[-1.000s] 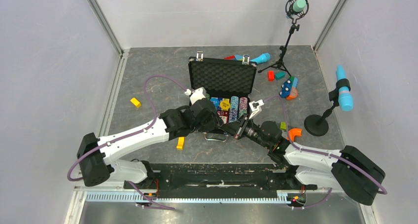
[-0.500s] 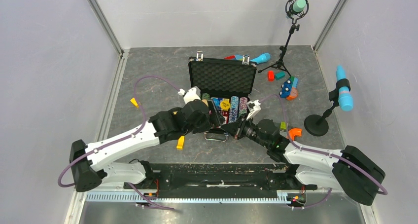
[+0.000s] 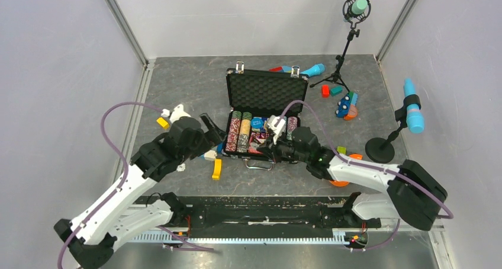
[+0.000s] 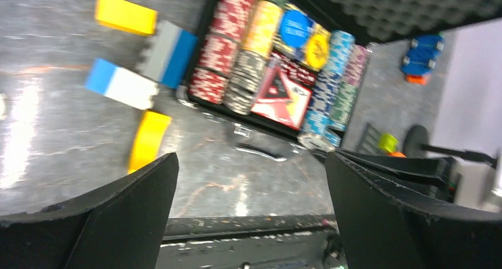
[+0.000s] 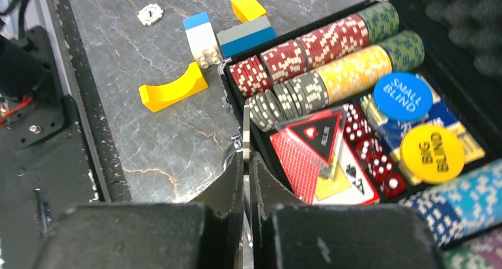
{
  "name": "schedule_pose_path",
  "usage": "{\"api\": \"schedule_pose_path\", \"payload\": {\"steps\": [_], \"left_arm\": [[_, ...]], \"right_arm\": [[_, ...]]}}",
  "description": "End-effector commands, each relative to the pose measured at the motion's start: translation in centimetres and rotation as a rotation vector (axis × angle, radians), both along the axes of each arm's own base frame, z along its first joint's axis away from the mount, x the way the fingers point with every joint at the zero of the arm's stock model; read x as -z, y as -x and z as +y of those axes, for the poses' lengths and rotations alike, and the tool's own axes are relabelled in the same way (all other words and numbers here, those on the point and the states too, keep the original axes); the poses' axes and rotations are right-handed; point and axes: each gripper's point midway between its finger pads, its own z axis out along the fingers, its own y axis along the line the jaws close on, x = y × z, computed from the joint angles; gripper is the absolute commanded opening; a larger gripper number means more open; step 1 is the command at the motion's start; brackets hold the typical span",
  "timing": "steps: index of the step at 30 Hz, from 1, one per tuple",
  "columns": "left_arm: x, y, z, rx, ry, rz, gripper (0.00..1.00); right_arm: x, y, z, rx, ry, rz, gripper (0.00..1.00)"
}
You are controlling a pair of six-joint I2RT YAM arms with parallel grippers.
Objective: Pack up texas hold em set
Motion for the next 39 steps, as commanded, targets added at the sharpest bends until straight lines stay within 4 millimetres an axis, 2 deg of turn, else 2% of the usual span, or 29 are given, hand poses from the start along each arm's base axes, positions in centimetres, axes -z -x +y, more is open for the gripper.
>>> {"api": "schedule_pose_path", "payload": {"steps": [1,6,11,16,27,39], "left_arm": [[2.4,1.2,4.1,-0.007,-0.114,0.063,1.0],[3.7,1.5,5.7,-0.018,-0.162,0.096,1.0],[4.9,1.6,6.6,-0.031,-0.188,0.127,1.0],[5.2,1.7,7.5,-0.044,-0.214,0.124,1.0],[5.8,2.1,8.2,-0.054,-0.228,0.129,1.0],[6.0,2.1,8.2,-0.056,-0.225,0.129,1.0]], "right_arm": [[-1.4,-0.6,2.5,-0.16,0.105,-0.16,0.0],[-1.0,-1.1,4.8,-0.242,0.181,-0.187,0.0],[0.4,-1.6,6.7,-0.281,0.246,-0.183,0.0],[1.8,-1.8,7.9,-0.303,0.312,-0.185,0.0],[3.7,-2.9,7.9,-0.285,0.411,-0.193,0.0],[4.7,-4.0,7.2,-0.247,0.48,-0.214,0.0]]}}
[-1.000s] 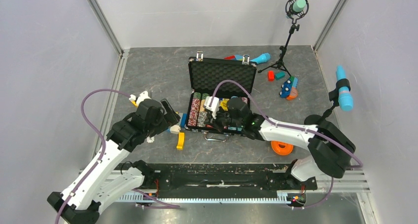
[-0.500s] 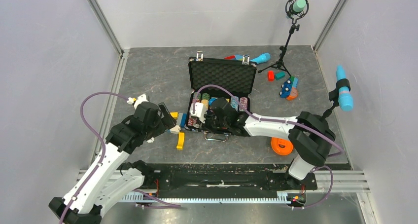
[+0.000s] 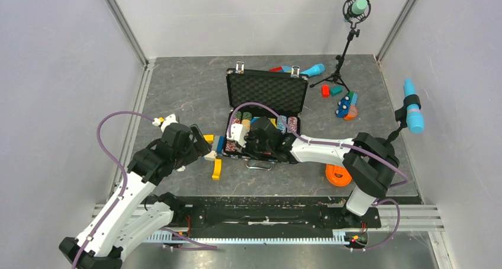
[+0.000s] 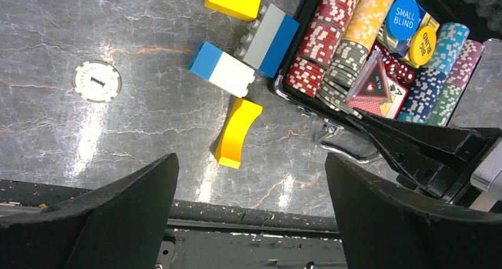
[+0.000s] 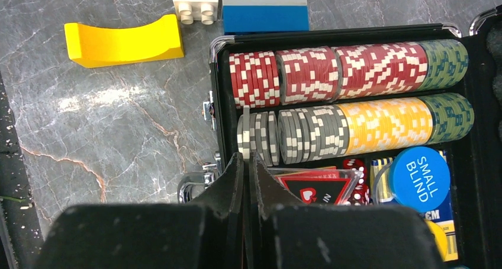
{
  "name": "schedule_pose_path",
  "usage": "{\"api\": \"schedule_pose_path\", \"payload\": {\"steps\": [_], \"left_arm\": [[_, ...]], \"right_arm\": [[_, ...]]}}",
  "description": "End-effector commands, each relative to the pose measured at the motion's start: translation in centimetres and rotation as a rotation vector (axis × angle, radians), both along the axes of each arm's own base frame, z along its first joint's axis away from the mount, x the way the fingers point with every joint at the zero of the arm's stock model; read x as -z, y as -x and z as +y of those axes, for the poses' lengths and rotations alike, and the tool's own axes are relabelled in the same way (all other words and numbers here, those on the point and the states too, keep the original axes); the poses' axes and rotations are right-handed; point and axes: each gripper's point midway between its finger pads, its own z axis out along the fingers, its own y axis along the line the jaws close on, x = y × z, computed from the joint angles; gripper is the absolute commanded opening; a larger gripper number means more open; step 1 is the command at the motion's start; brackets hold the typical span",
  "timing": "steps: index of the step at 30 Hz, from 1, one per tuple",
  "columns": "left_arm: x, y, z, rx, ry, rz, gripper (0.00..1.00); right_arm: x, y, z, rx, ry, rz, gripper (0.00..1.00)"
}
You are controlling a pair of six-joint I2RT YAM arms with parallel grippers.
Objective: Pack up texas hold em set
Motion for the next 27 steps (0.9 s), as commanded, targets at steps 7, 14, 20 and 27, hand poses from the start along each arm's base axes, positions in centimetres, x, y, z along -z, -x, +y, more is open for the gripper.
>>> {"api": "schedule_pose_path", "payload": {"steps": [7,14,20,27], "left_arm": [[0.4,0.3,0.5,0.024,-0.032,-0.003,1.0],[0.4,0.3,0.5,0.024,-0.032,-0.003,1.0],[0.5,0.3,0.6,0.025,-0.034,-0.001,1.0],[0.5,0.3,0.5,0.024,-0.029,-0.002,1.0]], "right_arm": [[-0.5,-1.8,0.5,0.029,0.03,-0.068,0.0],[0.3,-2.2,-0.2,0.042,0.097,-0.093,0.0],[0.9,-2.4,-1.1,0.054,0.159,-0.106,0.0],[1.3,-2.4,-1.8,0.058,0.203,-0.109,0.0]]}}
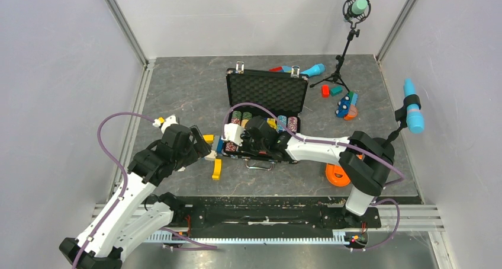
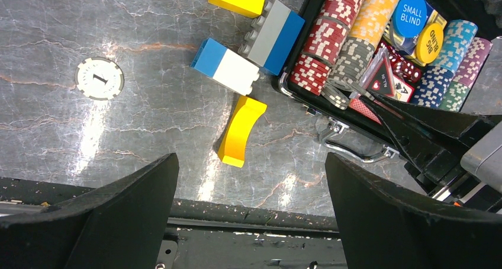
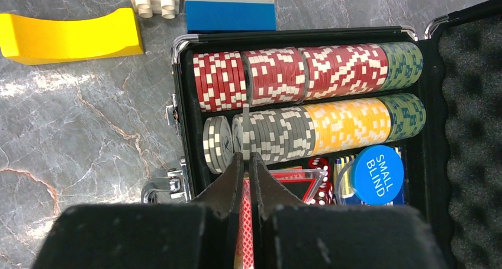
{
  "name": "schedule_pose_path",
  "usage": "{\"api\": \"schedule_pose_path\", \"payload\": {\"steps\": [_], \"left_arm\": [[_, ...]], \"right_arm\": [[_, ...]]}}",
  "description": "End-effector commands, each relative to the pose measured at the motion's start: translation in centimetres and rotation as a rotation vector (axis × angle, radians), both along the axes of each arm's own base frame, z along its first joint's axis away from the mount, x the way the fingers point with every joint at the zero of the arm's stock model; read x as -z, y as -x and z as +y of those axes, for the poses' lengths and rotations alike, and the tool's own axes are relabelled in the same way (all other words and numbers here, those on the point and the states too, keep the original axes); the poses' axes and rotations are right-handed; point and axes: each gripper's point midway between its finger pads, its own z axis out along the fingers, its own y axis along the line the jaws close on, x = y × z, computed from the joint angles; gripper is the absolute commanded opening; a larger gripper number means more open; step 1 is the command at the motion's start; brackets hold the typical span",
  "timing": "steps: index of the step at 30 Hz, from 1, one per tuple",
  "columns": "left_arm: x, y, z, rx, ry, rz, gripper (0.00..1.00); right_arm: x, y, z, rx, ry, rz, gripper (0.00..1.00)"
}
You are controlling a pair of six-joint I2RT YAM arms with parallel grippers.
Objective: Pack up texas hold em set
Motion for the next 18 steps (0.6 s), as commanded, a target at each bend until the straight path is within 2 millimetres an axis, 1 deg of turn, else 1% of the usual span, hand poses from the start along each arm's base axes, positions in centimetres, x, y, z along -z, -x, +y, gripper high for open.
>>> {"api": "schedule_pose_path", "payload": {"steps": [1,5,8,10,12,14,18], "left_arm": [[0.1,0.1,0.3,0.026,-0.025,-0.008,1.0],[0.2,0.1,0.3,0.026,-0.025,-0.003,1.0],[0.0,0.0,0.2,0.028,-0.02,-0.009,1.0],[-0.1,0.0,0.2,0.029,-0.019,-0.01,1.0],[-0.2,0.0,0.2,0.029,-0.017,-0.014,1.0],[-0.3,0.0,0.1,0.028,-0.013,-0.015,1.0],[-0.3,0.0,0.1,0.028,-0.006,-0.016,1.0]], "right_arm": [[1.4,-0.1,-1.7,0.023,0.102,0.005,0.0],[0.6,-0.7,-2.0,0.052,0.096,-0.031,0.0],[-0.6,-1.1,-1.9,0.068,0.063,-0.064,0.0],[-1.8,-1.2,-1.6,0.067,0.021,-0.085,0.0],[-3.4,-1.3,-1.1,0.062,-0.042,-0.114,0.0],[-4.8,-0.9,-0.8,0.042,-0.097,-0.128,0.0],[-6.1,0.7,0.3,-0.049,-0.165,-0.097,0.0]]}}
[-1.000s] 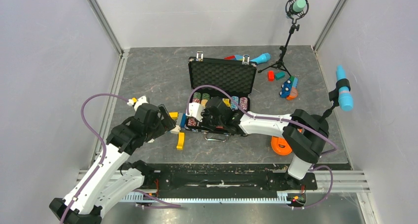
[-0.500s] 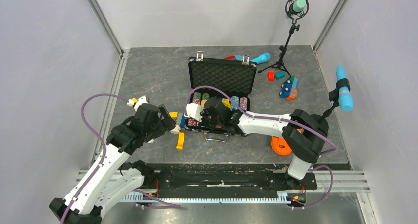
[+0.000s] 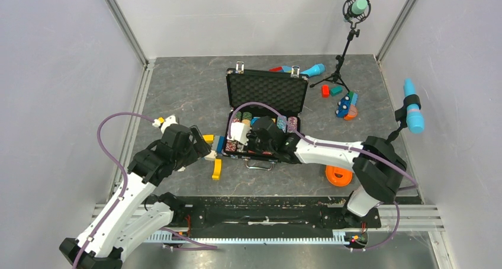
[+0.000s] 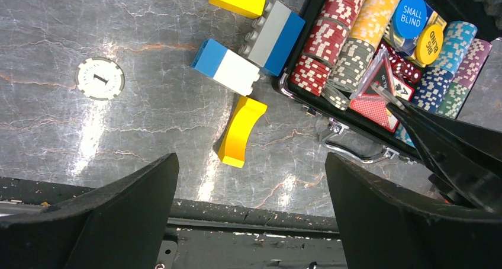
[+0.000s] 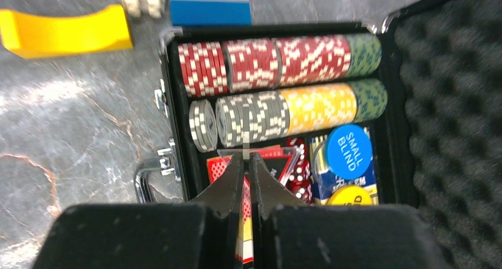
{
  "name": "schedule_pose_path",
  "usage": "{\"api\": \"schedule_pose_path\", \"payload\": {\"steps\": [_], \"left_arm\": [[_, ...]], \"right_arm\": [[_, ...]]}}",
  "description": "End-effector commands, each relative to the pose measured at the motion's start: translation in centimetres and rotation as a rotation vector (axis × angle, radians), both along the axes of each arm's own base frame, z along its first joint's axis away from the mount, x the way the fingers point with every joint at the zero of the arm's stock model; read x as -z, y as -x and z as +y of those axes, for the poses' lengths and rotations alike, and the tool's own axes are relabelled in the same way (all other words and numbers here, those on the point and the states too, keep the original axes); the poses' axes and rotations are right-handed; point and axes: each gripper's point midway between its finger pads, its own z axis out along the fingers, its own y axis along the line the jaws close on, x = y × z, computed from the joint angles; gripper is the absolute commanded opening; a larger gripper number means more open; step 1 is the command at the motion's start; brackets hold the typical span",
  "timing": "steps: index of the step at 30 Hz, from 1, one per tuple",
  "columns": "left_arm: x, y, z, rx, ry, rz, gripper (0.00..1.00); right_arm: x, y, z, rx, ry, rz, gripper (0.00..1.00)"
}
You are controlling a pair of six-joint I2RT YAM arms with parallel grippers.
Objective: Pack up texas hold em set
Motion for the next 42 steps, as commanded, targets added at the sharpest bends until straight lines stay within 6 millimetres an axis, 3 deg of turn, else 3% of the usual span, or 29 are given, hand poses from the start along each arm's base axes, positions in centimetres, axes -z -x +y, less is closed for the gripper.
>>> {"api": "schedule_pose_path", "payload": {"steps": [1,7,14,42], "left_arm": [[-0.4,0.1,0.0,0.031,-0.005,-0.017,1.0],[-0.4,0.2,0.0,0.032,-0.004,-0.017,1.0],[-0.5,0.2,0.1,0.029,-0.007,-0.017,1.0],[0.0,0.5,0.5,0.021,-0.017,-0.016,1.0]], "right_arm": [[-4.5,1.0,2.3,-0.101,-0.161,-0.036,0.0],[-2.9,3.3,3.2,-0.206,-0.157,0.072,0.0],[-0.5,3.6,3.1,-0.205,-0.1,0.134,0.0],[0.9,0.8,2.0,-0.078,-0.022,0.062,0.0]]}}
